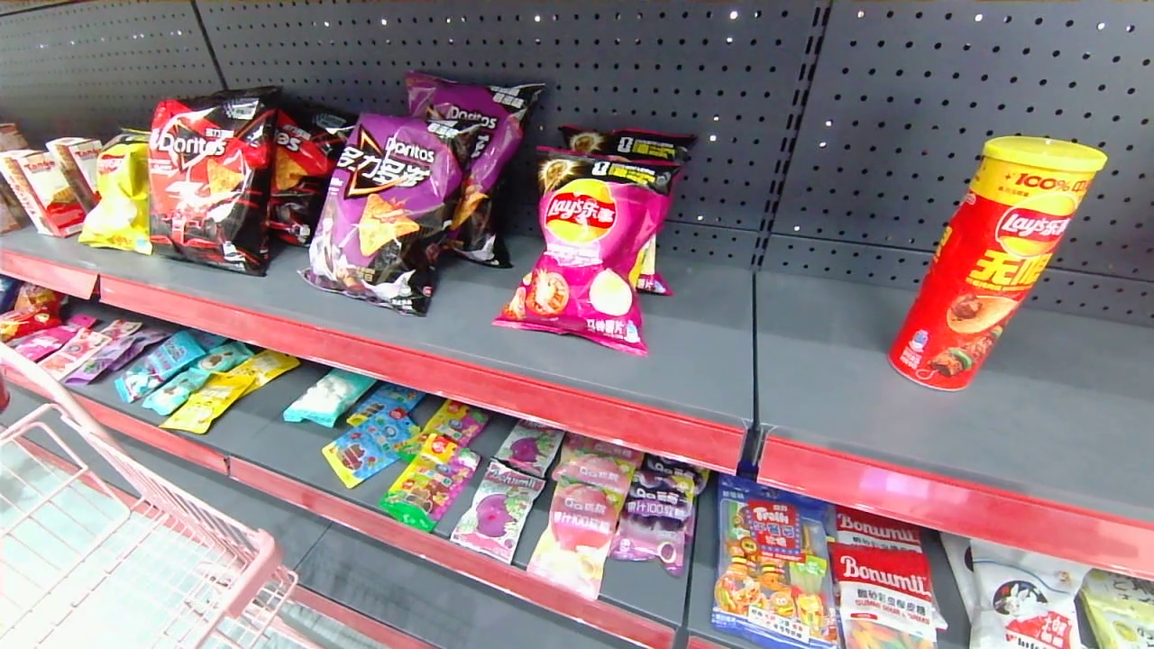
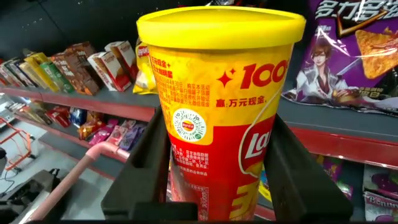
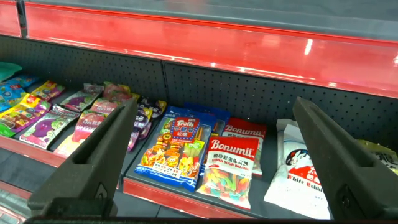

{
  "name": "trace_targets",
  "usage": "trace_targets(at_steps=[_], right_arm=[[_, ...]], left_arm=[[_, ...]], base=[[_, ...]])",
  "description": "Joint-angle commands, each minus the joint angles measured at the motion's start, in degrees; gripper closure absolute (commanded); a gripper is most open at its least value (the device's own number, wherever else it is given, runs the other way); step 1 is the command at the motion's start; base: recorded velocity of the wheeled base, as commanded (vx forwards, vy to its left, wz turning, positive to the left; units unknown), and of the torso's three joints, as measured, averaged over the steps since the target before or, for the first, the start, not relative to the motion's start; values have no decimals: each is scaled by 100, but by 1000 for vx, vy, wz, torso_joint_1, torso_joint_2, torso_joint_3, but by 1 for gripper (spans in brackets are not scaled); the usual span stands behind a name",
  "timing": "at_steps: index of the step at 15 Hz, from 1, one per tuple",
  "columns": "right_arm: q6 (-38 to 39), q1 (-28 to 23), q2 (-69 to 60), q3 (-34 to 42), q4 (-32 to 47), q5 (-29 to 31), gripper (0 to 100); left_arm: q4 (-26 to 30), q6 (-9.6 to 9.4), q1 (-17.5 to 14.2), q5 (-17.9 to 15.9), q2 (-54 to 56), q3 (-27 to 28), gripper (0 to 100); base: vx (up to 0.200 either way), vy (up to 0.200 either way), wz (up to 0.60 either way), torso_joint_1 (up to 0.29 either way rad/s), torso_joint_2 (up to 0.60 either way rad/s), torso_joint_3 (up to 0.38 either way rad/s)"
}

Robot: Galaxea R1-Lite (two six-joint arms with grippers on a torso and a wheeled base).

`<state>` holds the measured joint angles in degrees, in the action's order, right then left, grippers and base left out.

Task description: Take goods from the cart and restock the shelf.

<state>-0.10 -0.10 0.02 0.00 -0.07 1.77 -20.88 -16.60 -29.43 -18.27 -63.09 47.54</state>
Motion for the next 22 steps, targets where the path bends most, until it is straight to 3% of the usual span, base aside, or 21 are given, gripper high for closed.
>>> trace_targets(at_steps=[1, 14, 22], right_arm=[[1, 1, -2, 0, -1, -1, 0], [1, 1, -2, 0, -1, -1, 0], [1, 1, -2, 0, -1, -1, 0]], left_arm=[[14, -1, -2, 8, 104, 1, 100], [14, 8, 7, -27, 147, -26, 100], [14, 8, 16, -45, 139, -43, 100]], base=[[0, 0, 0, 0, 0, 0], [0, 0, 0, 6, -8, -6], [0, 0, 0, 221, -487, -266]])
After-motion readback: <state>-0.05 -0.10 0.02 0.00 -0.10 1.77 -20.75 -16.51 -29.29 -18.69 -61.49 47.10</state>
